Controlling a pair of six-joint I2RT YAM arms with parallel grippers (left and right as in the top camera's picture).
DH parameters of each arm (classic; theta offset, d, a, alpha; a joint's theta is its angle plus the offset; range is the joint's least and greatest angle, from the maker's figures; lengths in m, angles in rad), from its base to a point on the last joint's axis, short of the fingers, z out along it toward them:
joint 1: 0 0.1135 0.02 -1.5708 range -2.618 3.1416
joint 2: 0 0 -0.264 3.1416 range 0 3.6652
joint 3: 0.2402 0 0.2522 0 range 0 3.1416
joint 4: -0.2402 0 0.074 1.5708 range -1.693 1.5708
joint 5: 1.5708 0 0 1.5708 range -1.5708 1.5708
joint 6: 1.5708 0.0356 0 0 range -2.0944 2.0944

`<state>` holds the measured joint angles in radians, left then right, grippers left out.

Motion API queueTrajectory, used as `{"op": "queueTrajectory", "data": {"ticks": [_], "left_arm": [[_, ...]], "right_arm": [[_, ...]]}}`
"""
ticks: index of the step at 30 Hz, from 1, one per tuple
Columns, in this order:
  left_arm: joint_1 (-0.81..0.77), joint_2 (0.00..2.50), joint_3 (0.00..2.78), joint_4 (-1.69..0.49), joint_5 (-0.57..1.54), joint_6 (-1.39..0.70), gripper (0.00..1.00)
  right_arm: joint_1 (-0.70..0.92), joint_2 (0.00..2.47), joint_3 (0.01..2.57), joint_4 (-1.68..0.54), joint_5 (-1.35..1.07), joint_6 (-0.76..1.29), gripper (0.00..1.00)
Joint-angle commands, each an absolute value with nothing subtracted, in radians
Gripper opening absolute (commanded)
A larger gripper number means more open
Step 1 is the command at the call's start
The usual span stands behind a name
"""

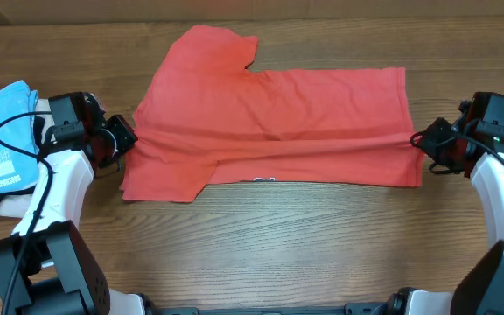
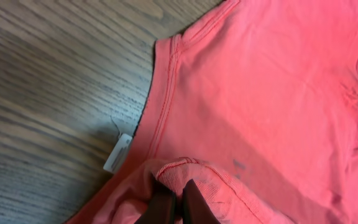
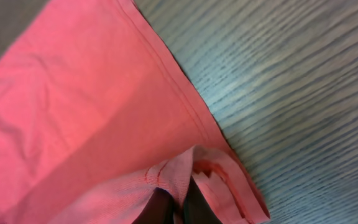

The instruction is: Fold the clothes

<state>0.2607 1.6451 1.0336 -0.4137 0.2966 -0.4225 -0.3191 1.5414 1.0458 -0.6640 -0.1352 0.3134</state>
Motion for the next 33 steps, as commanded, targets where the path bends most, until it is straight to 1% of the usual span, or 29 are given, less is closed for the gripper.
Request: {"op": "queueTrajectory", "data": {"ticks": [1, 11, 15, 21, 22, 24, 26, 27, 30, 33], "left_arm": [[0.239, 1.671, 1.036, -0.387, 0.289, -0.443, 0.04], [0.176, 1.706, 1.036, -0.313, 0.217, -0.442, 0.05], [0.176, 1.706, 1.036, -0.313, 0.2, -0.442, 0.05], [0.176, 1.706, 1.036, -0.313, 0.17, -0.443, 0.04], [0.176, 1.707, 1.036, -0.313, 0.168, -0.444, 0.04], [0.176, 1.707, 1.036, -0.312, 0.161, -0.457, 0.04], [0.176, 1.707, 1.036, -0.304, 0.16, -0.465, 0.06], [0.176, 1.707, 1.036, -0.301, 0.16, -0.469, 0.1], [0.176, 1.707, 1.036, -0.286, 0.161, -0.469, 0.11], [0.176, 1.707, 1.036, -0.271, 0.161, -0.469, 0.13]], "right_arm": [[-0.311, 1.601, 1.049, -0.647, -0.133, 0.311, 0.05], [-0.277, 1.727, 1.049, -0.564, -0.129, 0.307, 0.05], [-0.277, 1.741, 1.049, -0.527, -0.121, 0.307, 0.11], [-0.277, 1.742, 1.049, -0.49, -0.121, 0.307, 0.12], [-0.277, 1.742, 1.049, -0.488, -0.121, 0.307, 0.14], [-0.277, 1.742, 1.049, -0.486, -0.121, 0.307, 0.23], [-0.277, 1.742, 1.048, -0.485, -0.121, 0.307, 0.25], [-0.277, 1.742, 1.048, -0.485, -0.121, 0.307, 0.26], [-0.277, 1.744, 1.048, -0.492, -0.121, 0.307, 0.29], [-0.277, 1.745, 1.048, -0.511, -0.121, 0.307, 0.3]]}}
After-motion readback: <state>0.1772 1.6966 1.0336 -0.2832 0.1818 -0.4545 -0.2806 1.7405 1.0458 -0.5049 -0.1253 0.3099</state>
